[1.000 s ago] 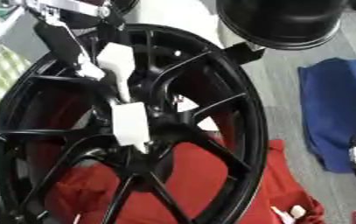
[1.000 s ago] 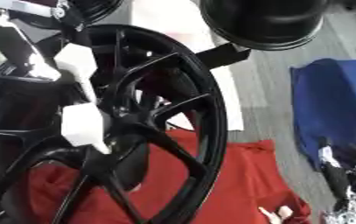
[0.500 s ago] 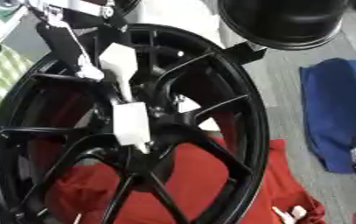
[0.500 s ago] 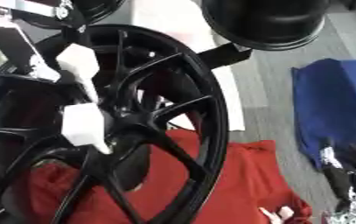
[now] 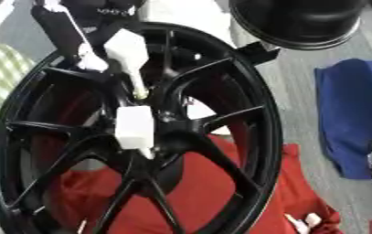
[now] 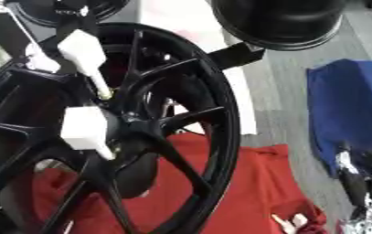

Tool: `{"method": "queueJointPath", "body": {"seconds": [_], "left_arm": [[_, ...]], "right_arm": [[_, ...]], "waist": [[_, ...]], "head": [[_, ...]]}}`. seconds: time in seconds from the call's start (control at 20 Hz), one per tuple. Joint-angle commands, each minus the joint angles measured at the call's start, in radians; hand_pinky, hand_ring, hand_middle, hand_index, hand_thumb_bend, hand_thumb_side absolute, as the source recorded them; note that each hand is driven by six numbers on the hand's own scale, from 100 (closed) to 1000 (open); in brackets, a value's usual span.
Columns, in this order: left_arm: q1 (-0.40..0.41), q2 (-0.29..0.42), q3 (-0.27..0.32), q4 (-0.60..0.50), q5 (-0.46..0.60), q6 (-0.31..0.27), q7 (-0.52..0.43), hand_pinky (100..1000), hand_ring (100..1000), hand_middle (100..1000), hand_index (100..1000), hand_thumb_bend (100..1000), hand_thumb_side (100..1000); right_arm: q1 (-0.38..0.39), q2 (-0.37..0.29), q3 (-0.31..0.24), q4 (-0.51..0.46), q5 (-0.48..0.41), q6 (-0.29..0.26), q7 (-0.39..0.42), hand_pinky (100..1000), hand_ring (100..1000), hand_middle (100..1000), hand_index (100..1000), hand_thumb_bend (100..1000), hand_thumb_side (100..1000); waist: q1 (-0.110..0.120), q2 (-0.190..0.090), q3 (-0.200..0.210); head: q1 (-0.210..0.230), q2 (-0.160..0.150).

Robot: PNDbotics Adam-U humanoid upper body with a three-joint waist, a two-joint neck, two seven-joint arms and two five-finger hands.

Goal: Pull the pin out of the wheel hub.

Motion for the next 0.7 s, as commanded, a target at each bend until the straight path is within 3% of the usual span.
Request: {"method": "queueJointPath", "body": {"seconds": [0.05,0.45,0.6,0.7], "left_arm": [[-0.028,0.040,0.054,-0.041,0.029,0.027,0.001,505,410,305,394,157,205],[-0.020,0.106,0.193,-0.100,0.108,0.074,0.113,483,392,277,382,116,192],[-0.014,0.116,0.205,-0.101,0.115,0.073,0.136,483,392,277,382,116,192],[0.007,0.138,0.227,-0.081,0.104,0.086,0.152,459,375,260,379,100,166]], "right_arm": [[0.000,-0.030,-0.004,-0.016,-0.006,-0.001,-0.005,569,666,595,667,530,308],[0.008,-0.044,-0.009,0.000,-0.013,-0.005,-0.008,569,666,596,667,529,307],[0.008,-0.045,-0.009,0.003,-0.014,-0.007,-0.008,569,666,596,667,529,307],[0.014,-0.052,-0.019,0.012,-0.019,-0.007,-0.017,569,665,596,667,527,307]], "waist": [[0.000,-0.032,0.003],[0.006,-0.050,0.028],[0.007,-0.051,0.030],[0.009,-0.066,0.051]], "head": [[0.006,0.007],[0.008,0.022],[0.007,0.023],[-0.007,0.032]]}}
